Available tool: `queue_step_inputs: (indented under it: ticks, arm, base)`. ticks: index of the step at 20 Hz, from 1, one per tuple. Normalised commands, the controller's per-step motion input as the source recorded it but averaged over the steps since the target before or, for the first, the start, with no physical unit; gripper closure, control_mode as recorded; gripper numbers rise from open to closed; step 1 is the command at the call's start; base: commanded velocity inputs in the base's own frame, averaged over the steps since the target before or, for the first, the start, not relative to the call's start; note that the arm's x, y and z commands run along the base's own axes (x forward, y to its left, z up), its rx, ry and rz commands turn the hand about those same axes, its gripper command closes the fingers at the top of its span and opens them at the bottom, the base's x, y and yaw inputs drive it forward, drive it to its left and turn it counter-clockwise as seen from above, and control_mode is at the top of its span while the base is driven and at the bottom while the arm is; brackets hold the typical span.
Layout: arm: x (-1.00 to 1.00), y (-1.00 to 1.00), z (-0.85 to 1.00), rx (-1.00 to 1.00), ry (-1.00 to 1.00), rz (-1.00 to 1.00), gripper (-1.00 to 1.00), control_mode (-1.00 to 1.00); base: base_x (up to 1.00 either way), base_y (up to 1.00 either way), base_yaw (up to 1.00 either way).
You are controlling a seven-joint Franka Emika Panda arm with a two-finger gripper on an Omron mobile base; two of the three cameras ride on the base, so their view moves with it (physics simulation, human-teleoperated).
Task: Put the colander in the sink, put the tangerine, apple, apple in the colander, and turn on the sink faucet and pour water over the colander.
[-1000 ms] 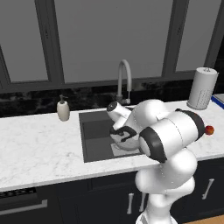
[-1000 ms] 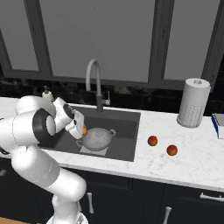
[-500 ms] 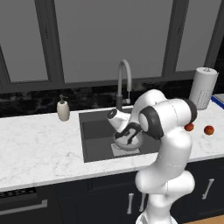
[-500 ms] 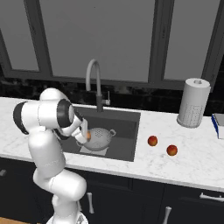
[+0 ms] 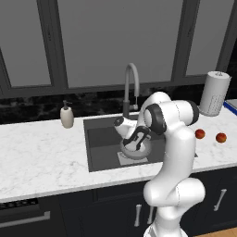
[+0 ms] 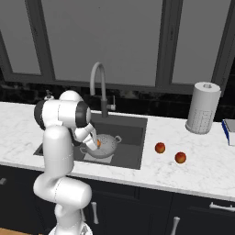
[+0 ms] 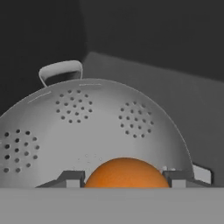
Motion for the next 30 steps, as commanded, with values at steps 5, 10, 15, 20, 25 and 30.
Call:
queue_step_inputs:
  ticks: [5, 10, 15, 20, 25, 30]
  arm:
    - [0.26, 0.00, -0.65, 0.00, 0.00, 0.00, 1.00, -1.00]
    - [0.10, 0.00, -0.65, 0.00, 0.00, 0.00, 1.00, -1.00]
    - [0.08, 0.00, -0.52, 0.00, 0.00, 0.00, 1.00, -1.00]
    - [0.00, 0.00, -0.21, 0.00, 0.00, 0.01, -1.00, -1.00]
    - [-0.01, 0.00, 0.00, 0.00, 0.00, 0.06, -1.00, -1.00]
    - [-0.02, 0.07, 0.29, -0.01, 0.00, 0.11, -1.00, -1.00]
  base:
    - [0.00, 0.00, 0.00]
    - [0.00, 0.00, 0.00]
    - [0.00, 0.00, 0.00]
    - [0.00, 0.00, 0.00]
    - [0.00, 0.00, 0.00]
    - [0.00, 0.00, 0.00]
